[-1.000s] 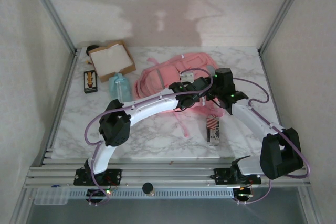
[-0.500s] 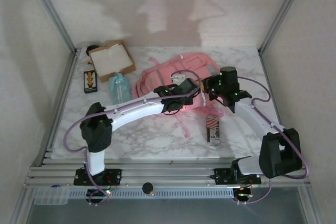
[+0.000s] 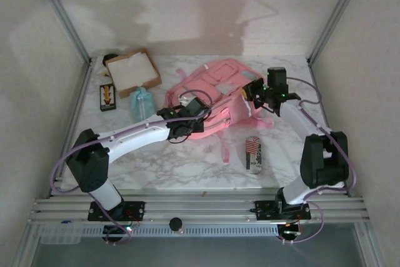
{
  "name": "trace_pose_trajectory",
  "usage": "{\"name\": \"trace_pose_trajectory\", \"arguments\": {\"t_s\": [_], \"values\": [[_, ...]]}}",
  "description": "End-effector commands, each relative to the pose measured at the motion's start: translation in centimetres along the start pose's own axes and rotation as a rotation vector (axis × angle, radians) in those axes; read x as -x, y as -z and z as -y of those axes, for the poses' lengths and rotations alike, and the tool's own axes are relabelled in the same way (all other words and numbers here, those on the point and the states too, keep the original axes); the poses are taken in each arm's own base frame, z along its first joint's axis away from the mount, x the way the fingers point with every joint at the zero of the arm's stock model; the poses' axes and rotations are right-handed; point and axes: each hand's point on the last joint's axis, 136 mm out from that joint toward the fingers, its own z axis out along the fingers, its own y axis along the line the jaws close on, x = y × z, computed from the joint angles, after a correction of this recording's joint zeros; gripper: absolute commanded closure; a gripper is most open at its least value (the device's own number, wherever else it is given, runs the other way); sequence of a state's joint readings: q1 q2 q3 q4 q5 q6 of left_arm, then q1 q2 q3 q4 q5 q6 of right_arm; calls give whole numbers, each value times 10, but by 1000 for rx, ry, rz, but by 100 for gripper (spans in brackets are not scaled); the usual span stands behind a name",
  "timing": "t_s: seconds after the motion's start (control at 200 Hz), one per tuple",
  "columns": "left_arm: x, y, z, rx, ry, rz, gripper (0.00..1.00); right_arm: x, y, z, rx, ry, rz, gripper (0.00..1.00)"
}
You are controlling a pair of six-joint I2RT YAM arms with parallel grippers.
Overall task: Pack the student bag
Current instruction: Unzip the student bag at the top-center of the table.
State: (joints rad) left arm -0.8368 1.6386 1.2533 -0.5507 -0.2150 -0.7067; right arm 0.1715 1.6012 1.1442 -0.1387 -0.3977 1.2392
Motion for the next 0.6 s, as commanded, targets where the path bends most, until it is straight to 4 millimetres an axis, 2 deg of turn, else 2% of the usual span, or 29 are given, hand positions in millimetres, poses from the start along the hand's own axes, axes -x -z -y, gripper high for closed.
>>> {"name": "trace_pose_trajectory", "arguments": {"t_s": [0.0, 0.11, 0.205, 0.275, 0.35, 0.376, 0.481, 0.596], "values": [[-12, 9, -6, -12, -51, -53, 100, 45, -1, -30, 61, 143, 124, 100], [-4, 11, 31, -154, -29, -36, 100, 43, -9, -28, 30, 174, 86, 99], [7, 6, 46, -181, -10, -18, 100, 31, 1, -23, -19, 229, 78, 68], [11, 2, 51, -175, -5, -9, 100, 17, 12, -16, -66, 259, 60, 51], [14, 1, 58, -192, 8, 9, 100, -4, 23, -1, -112, 276, 29, 29], [13, 1, 60, -201, 8, 9, 100, -11, 26, 6, -129, 278, 18, 24], [9, 0, 63, -210, 5, 0, 100, -52, 33, 26, -147, 273, -56, 17], [7, 1, 58, -202, 7, 5, 100, -94, 34, 45, -153, 222, -128, 14]]}}
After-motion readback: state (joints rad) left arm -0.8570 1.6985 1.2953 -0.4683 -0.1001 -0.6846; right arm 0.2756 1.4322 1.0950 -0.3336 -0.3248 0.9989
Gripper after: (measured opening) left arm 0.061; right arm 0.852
